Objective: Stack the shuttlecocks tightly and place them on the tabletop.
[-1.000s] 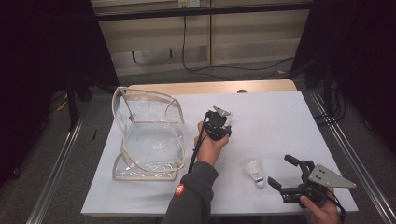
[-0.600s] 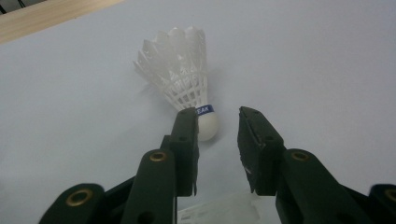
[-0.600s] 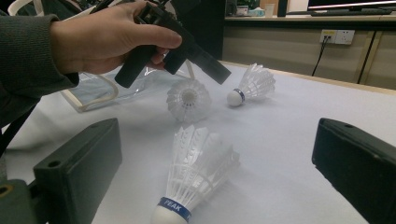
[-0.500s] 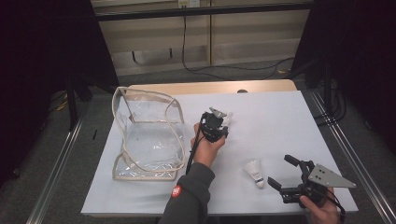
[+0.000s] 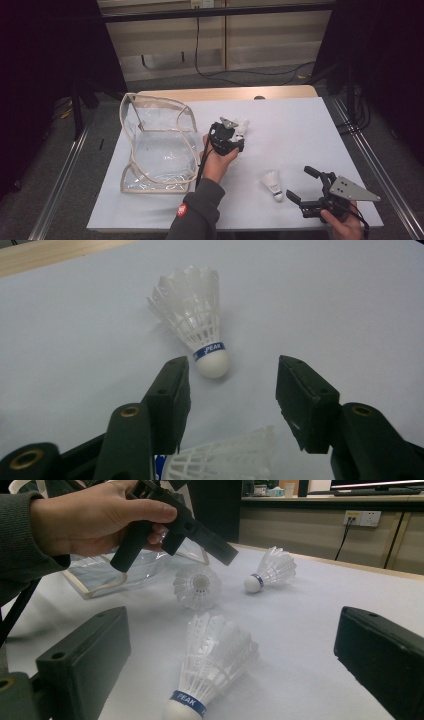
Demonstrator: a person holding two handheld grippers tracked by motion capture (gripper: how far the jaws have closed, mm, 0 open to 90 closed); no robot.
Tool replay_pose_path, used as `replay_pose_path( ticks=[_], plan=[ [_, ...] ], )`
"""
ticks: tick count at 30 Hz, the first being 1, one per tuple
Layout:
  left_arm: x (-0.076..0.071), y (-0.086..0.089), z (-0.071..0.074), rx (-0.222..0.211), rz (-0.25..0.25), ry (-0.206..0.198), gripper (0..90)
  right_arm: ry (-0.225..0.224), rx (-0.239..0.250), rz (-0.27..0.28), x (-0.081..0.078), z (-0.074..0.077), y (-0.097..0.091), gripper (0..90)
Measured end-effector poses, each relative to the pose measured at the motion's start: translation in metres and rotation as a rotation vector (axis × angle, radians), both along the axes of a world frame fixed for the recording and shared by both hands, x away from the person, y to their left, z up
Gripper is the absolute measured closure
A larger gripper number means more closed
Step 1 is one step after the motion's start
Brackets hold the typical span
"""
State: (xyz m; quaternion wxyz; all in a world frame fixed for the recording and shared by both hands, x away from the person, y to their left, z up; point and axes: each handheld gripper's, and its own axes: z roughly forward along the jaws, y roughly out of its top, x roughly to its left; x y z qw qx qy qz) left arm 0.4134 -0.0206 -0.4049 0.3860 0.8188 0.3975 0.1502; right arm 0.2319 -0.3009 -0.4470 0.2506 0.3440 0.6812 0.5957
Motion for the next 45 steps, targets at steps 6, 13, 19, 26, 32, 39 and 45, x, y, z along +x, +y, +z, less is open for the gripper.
replay_pose_path(
  ticks=[6,13,19,26,32,39,45],
  plan=[
    [-0.006,-0.002,0.001,0.039,-0.033,-0.005,48.5,0.002,-0.001,0.002,-0.001,0.0,0.0,0.9],
    [-0.011,-0.002,-0.005,0.072,-0.06,-0.017,53.8,0.003,-0.002,0.004,0.0,0.0,0.0,0.9],
    [-0.012,-0.001,-0.008,0.102,-0.055,-0.027,56.7,0.005,-0.002,0.003,0.0,0.0,0.0,1.0],
    [-0.005,0.0,-0.009,0.077,-0.015,-0.031,71.6,0.002,-0.001,0.005,0.0,0.0,0.0,1.0],
    [0.003,-0.002,-0.007,0.065,0.01,-0.024,76.4,0.002,-0.002,0.006,0.0,0.0,0.001,0.9],
    [0.012,-0.004,-0.008,0.053,0.042,-0.017,78.8,0.003,-0.001,0.005,0.0,0.0,0.0,1.0],
    [0.017,-0.007,-0.006,0.062,0.062,-0.028,81.7,0.003,-0.001,0.007,0.0,0.0,0.001,1.0]
  ],
)
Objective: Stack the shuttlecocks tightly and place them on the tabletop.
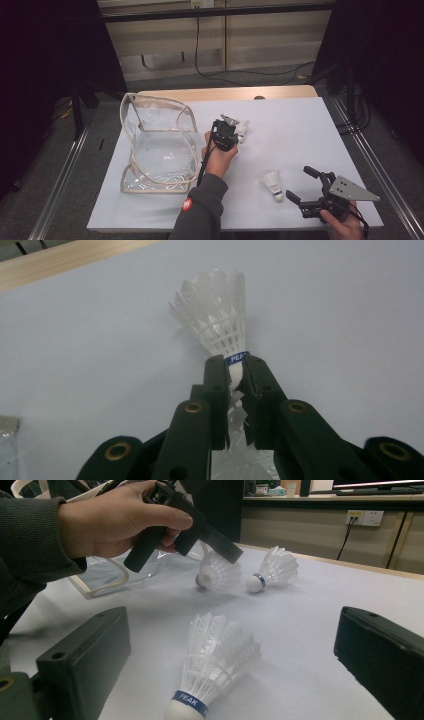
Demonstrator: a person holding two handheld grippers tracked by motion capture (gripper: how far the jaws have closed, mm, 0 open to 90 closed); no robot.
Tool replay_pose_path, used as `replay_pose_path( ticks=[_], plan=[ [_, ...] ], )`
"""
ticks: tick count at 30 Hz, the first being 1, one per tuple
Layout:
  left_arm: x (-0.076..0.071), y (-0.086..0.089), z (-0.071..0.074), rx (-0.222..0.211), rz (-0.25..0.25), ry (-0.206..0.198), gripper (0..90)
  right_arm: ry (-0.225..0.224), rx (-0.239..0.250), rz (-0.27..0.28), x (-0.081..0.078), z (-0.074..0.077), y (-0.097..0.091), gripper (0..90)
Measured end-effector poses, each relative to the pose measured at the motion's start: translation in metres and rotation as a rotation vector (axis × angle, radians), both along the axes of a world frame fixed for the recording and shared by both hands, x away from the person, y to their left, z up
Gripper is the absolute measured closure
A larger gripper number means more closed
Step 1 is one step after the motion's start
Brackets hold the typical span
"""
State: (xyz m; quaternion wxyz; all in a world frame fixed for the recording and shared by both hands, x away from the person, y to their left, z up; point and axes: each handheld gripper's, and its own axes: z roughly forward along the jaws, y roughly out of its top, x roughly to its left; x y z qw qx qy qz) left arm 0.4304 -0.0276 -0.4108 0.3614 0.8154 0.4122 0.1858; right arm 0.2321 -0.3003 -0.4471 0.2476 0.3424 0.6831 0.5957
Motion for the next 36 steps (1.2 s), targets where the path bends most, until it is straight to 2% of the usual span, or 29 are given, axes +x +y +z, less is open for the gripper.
replay_pose_path(
  ticks=[4,7,10,21,36],
  plan=[
    [0.005,-0.001,0.0,0.017,0.023,-0.001,81.9,-0.005,0.001,-0.004,0.0,0.001,0.0,1.0],
    [0.008,-0.002,0.001,0.007,0.037,-0.004,81.6,-0.002,0.003,-0.002,0.0,0.0,0.0,0.9],
    [0.01,-0.005,0.001,0.019,0.035,0.0,80.3,0.0,-0.001,0.0,0.0,0.0,0.0,0.9],
    [0.011,-0.011,-0.003,0.02,0.023,0.022,80.2,-0.002,-0.001,0.002,0.0,0.0,0.0,1.0],
    [0.012,-0.013,-0.002,0.026,0.024,0.016,82.4,-0.005,-0.001,0.001,0.0,0.0,0.0,1.0]
  ],
)
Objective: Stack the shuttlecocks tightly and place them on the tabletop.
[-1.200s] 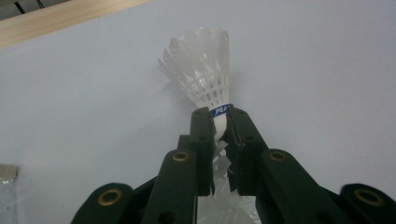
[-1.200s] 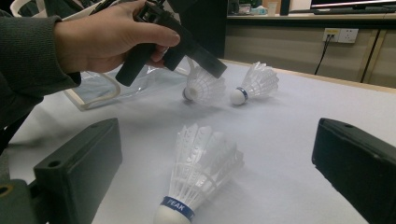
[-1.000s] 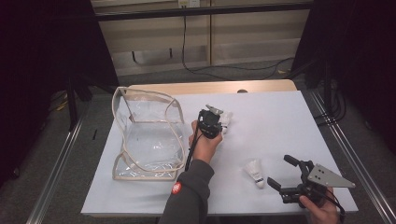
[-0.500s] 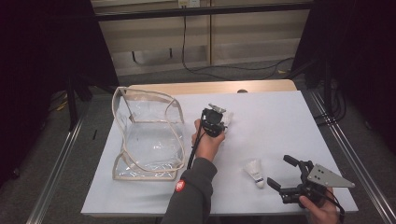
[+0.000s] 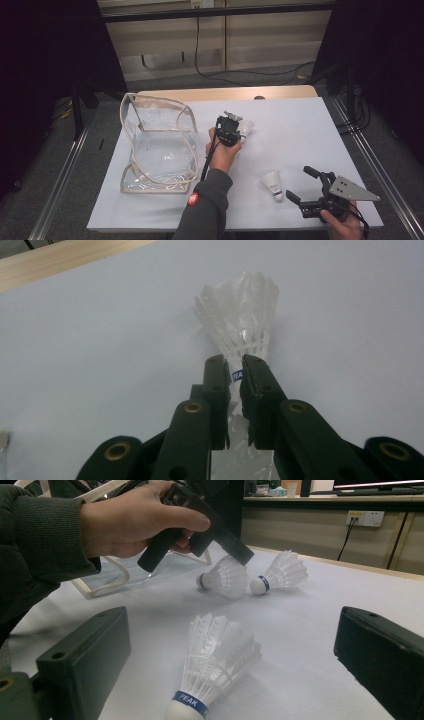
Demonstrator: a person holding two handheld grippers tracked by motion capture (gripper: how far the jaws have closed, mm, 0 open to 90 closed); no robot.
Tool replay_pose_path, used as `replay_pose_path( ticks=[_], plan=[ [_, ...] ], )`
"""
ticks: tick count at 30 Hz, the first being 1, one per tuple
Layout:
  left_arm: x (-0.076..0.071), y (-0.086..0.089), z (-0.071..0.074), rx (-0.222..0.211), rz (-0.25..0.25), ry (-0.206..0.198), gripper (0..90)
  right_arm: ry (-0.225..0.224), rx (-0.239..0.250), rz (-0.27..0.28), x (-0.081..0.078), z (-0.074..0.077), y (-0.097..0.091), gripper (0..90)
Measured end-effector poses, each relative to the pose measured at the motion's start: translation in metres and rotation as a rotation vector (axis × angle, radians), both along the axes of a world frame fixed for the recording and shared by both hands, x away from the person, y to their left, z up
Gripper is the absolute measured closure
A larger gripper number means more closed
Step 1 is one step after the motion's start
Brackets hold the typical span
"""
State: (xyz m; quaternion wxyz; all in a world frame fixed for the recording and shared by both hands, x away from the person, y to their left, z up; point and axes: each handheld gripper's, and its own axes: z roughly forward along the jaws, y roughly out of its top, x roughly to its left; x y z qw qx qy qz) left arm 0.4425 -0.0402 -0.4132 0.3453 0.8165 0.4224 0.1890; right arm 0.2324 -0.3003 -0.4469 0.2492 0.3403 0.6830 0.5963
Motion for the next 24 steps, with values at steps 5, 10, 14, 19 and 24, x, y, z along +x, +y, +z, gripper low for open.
replay_pose_path(
  ticks=[5,10,14,19,24],
  plan=[
    [0.0024,-0.0024,0.0013,-0.003,-0.001,0.001,84.7,0.0,0.001,0.002,0.0,0.0,0.0004,1.0],
    [0.0035,-0.0066,0.0019,0.001,-0.007,0.0,85.2,-0.001,0.001,-0.002,0.0002,0.0,-0.0004,1.0],
    [0.0031,-0.0078,0.0012,0.008,-0.014,0.005,85.2,0.001,0.003,-0.001,-0.0003,0.0004,-0.0005,1.0],
    [0.002,-0.0076,0.003,-0.014,-0.011,0.003,80.7,0.001,0.003,0.0,-0.0003,0.0003,-0.0005,1.0],
    [-0.0008,-0.0051,0.0048,-0.019,-0.015,0.023,72.5,0.002,0.001,0.0,-0.0005,0.0,-0.0004,1.0]
  ],
)
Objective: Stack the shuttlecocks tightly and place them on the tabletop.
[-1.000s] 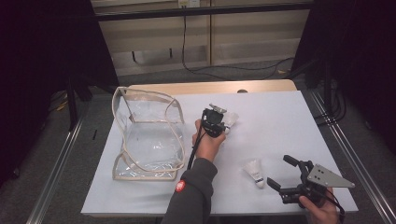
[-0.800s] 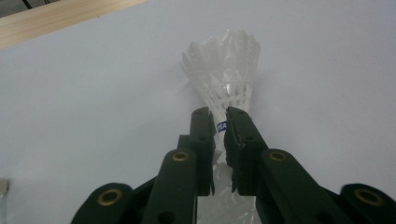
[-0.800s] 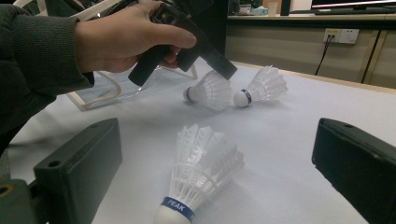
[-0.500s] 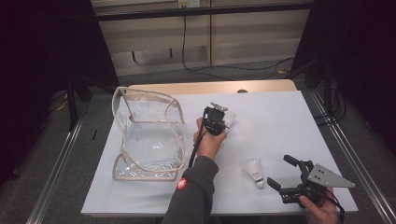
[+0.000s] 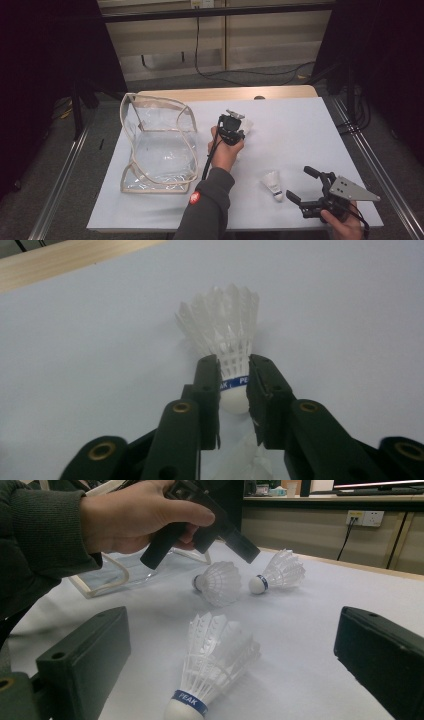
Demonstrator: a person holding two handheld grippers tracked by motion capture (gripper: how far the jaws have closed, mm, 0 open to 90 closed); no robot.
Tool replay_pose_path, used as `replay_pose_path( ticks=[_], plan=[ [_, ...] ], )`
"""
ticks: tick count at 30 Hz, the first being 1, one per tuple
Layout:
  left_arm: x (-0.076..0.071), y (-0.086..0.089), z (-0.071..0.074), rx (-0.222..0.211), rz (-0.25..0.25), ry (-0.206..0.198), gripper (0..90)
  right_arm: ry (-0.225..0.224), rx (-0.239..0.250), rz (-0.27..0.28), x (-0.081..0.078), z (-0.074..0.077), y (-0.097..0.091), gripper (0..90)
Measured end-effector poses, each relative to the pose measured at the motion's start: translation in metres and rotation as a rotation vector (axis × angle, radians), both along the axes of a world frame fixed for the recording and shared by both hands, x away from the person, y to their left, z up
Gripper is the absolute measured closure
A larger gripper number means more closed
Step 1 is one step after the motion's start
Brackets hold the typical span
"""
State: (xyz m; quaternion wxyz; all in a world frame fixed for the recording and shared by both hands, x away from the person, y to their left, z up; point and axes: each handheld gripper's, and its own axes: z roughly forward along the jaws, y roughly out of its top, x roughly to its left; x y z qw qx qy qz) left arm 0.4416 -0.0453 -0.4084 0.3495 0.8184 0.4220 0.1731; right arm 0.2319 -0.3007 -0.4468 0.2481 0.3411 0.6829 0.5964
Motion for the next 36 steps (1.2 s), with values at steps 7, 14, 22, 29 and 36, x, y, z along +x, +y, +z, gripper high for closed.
replay_pose_path(
  ticks=[7,14,22,29,36],
  plan=[
    [-0.008,0.006,0.004,0.005,-0.021,0.005,63.6,0.002,-0.002,-0.001,0.0,0.0,0.0,1.0],
    [-0.014,0.013,-0.004,0.006,-0.029,0.037,63.4,0.005,-0.005,0.004,0.0,-0.001,0.001,0.9],
    [-0.011,0.015,-0.004,0.005,-0.002,-0.001,78.0,0.005,-0.007,0.004,0.0,-0.001,0.002,1.0],
    [-0.006,0.017,-0.004,0.02,0.014,-0.018,83.9,0.007,-0.003,0.003,0.0,-0.001,0.001,0.9],
    [-0.002,0.016,-0.005,0.013,0.038,-0.051,85.6,0.005,-0.005,0.002,0.0,-0.001,0.0,0.9]
  ],
)
